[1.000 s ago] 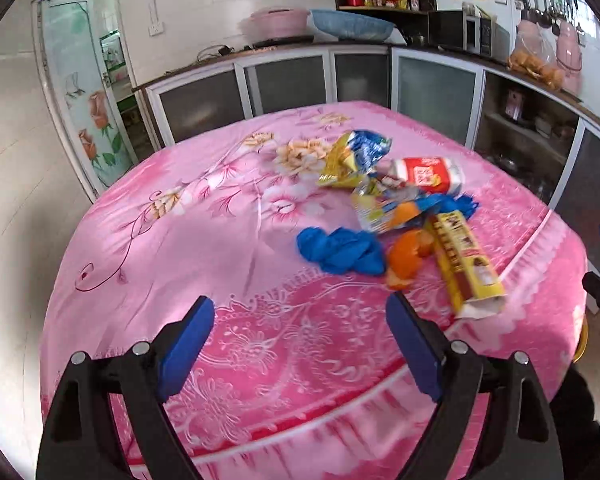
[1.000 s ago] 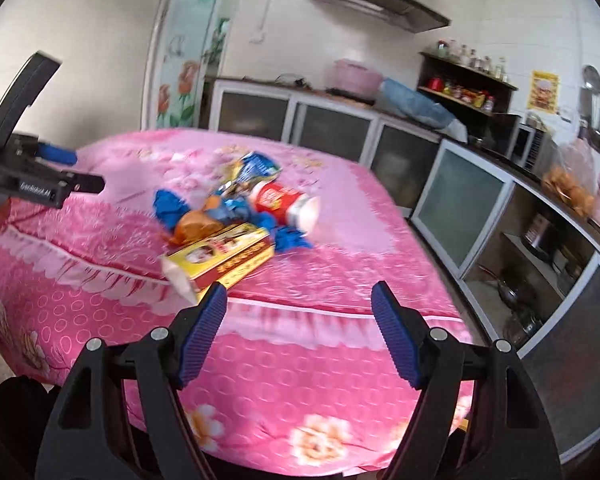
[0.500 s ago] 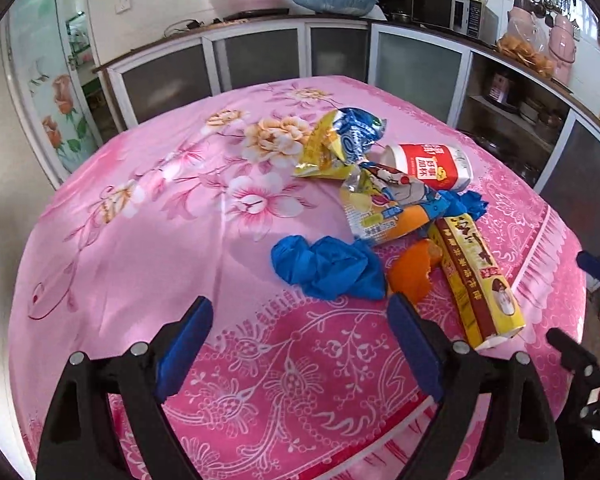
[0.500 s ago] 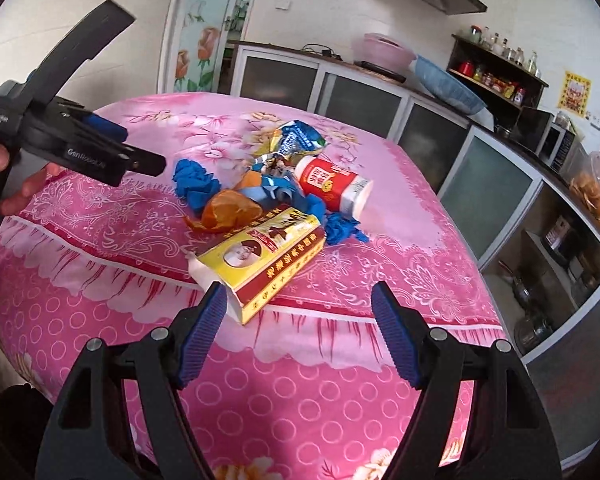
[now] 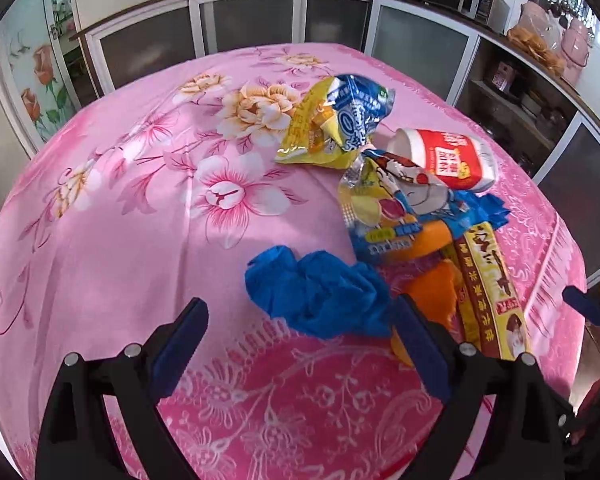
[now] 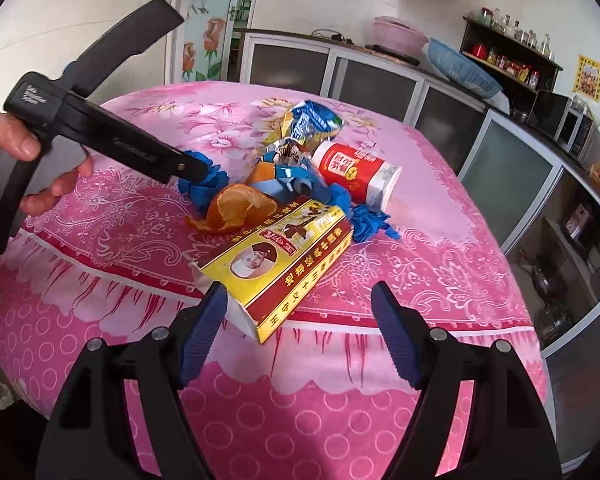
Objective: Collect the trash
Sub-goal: 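Grasp the blue glove with the left tool while the right tool grasps the yellow box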
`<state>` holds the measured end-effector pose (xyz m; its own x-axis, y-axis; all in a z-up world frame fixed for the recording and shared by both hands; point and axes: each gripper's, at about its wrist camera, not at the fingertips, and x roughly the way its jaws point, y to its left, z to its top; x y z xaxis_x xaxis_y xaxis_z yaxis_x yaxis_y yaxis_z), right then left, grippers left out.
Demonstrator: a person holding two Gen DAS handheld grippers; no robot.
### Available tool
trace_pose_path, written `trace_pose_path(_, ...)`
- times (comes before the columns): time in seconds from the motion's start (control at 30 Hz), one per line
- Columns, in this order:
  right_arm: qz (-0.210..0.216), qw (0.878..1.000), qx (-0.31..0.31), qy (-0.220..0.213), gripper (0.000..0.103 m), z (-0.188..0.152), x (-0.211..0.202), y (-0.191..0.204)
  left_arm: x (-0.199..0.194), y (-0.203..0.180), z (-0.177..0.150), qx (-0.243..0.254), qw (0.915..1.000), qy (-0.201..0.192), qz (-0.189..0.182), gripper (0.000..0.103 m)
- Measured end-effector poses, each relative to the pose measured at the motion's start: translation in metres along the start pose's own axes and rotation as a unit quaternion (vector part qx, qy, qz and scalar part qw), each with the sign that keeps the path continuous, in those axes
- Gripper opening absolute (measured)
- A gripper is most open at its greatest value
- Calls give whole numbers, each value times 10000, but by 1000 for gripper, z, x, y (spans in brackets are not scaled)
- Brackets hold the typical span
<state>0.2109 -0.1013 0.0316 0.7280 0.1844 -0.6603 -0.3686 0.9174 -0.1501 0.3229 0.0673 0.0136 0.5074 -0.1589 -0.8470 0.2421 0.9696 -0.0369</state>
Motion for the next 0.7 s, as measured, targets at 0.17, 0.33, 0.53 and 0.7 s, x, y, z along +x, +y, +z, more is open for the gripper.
trace_pose_path(0.17,167,9997,124,115,71,4,11,-4,23,0,9,-67,9995,257,-191,90)
trace_pose_path(0.33,260,9990,193,318,62,5,22,-5,41,9,14,-296,9981,434,-335,85)
trace_pose_path(0.53,417,9962,499,575,15,3,28,-14,42,15,20,-324,9978,456,-351,28)
trace_pose_path(0.7,463,9960,661,373,2,3,11,-22,34,24,21,-445,9975,403,-367,14)
